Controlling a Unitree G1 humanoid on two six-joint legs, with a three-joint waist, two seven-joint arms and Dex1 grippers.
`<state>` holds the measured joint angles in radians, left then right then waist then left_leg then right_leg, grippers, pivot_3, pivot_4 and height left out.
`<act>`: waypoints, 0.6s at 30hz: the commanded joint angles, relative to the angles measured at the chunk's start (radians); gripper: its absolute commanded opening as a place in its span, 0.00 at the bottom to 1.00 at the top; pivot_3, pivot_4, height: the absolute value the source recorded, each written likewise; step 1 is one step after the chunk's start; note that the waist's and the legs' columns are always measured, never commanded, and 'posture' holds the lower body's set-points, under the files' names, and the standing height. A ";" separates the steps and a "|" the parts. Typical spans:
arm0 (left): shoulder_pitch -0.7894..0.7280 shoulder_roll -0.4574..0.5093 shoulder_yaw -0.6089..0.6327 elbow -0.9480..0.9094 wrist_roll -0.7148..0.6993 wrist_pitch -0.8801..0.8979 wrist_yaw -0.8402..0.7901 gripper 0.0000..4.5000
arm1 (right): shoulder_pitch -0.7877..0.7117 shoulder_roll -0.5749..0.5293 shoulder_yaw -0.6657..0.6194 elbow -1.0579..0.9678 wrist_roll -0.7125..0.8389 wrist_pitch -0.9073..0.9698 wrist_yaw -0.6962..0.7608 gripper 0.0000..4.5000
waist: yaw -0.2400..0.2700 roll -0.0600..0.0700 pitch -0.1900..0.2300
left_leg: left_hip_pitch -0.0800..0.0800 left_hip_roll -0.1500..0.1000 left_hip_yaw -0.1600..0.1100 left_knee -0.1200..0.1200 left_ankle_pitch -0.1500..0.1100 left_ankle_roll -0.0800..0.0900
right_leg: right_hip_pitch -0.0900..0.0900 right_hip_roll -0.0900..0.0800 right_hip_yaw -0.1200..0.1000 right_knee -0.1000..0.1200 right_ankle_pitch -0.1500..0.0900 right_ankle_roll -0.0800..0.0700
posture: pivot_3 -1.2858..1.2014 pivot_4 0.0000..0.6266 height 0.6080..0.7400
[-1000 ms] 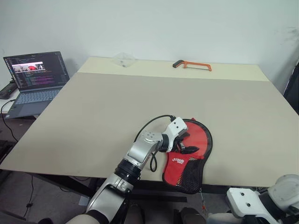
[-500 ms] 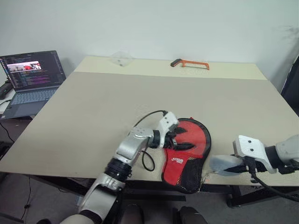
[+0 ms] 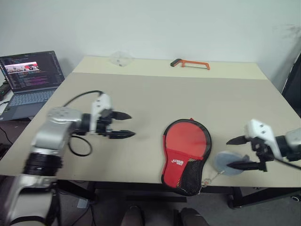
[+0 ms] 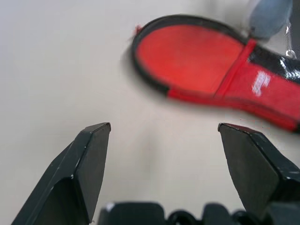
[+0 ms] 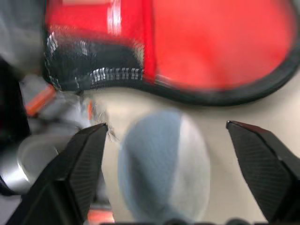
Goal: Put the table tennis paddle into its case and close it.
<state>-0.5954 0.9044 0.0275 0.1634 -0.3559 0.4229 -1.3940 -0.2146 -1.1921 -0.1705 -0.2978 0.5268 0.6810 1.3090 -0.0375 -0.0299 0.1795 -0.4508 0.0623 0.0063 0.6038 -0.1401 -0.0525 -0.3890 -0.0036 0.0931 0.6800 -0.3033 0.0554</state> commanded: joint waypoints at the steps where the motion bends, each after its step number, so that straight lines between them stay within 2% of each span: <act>1: 0.011 0.105 0.117 0.019 -0.074 0.001 -0.091 0.89 | 0.048 -0.045 -0.245 -0.021 0.115 0.091 0.066 0.99 | 0.006 0.000 0.000 | 0.000 0.000 0.000 0.000 0.000 0.000 | 0.000 0.000 -0.001 0.000 0.000 0.000 | 0.52 0.24 1.00; 4: 0.024 0.187 0.148 0.056 -0.092 0.032 -0.134 0.89 | 0.160 -0.053 -0.398 -0.022 0.096 0.121 0.097 0.99 | 0.012 -0.001 0.000 | 0.000 0.001 -0.002 -0.001 0.000 0.000 | 0.000 0.000 -0.004 0.000 -0.001 -0.003 | 0.52 0.24 1.00; 7: 0.039 0.208 0.146 0.091 -0.071 -0.008 -0.121 0.89 | 0.198 -0.041 -0.447 -0.037 0.108 0.152 0.061 0.99 | 0.009 0.000 0.000 | 0.000 0.001 -0.001 -0.001 0.000 0.000 | 0.000 -0.001 -0.004 0.000 -0.002 -0.003 | 0.52 0.24 1.00; 12: 0.106 0.183 0.162 0.016 -0.093 0.011 -0.062 0.89 | 0.152 -0.041 -0.414 -0.090 0.176 0.191 0.019 0.99 | -0.001 0.000 0.000 | 0.002 0.002 0.001 0.000 0.000 0.000 | 0.000 -0.001 -0.002 0.001 0.000 -0.003 | 0.52 0.24 1.00; 18: 0.186 0.180 0.191 -0.036 -0.102 0.034 -0.009 0.89 | 0.008 -0.048 -0.282 -0.086 0.211 0.166 -0.019 0.99 | -0.004 0.000 0.000 | 0.001 0.002 0.002 -0.001 0.000 0.000 | -0.001 -0.001 0.000 0.001 0.000 -0.003 | 0.52 0.24 1.00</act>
